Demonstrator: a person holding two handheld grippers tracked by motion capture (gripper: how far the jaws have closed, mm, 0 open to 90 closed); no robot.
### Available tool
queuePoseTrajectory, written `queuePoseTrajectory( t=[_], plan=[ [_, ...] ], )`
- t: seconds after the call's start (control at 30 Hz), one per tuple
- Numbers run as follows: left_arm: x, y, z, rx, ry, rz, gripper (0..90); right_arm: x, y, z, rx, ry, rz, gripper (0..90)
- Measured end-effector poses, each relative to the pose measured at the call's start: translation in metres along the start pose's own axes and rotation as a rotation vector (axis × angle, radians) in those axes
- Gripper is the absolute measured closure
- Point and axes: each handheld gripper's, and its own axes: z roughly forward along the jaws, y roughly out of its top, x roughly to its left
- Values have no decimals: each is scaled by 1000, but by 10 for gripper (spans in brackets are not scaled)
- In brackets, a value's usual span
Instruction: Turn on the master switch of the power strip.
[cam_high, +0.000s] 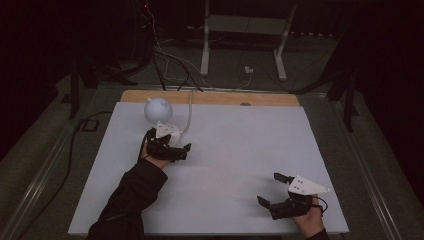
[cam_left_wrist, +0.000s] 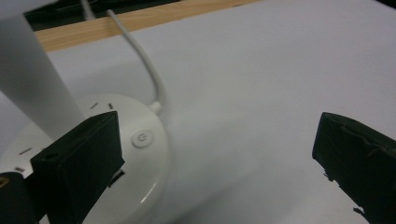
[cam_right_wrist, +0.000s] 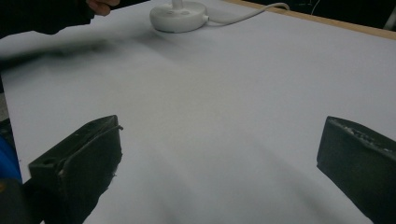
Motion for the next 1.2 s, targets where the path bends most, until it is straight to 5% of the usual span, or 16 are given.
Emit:
queuePoseTrajectory(
  t=[0.3,0.87,1.2],
  plan=[
    [-2,-3,7,37,60,45,95,-1,0,0,-1,5,6,0],
    [0,-2,11,40,124,62,629,-1,0,-1,-5,3,4,0],
    [5,2,13,37,141,63,837,-1,0,-1,-6,6,3,0]
  ],
)
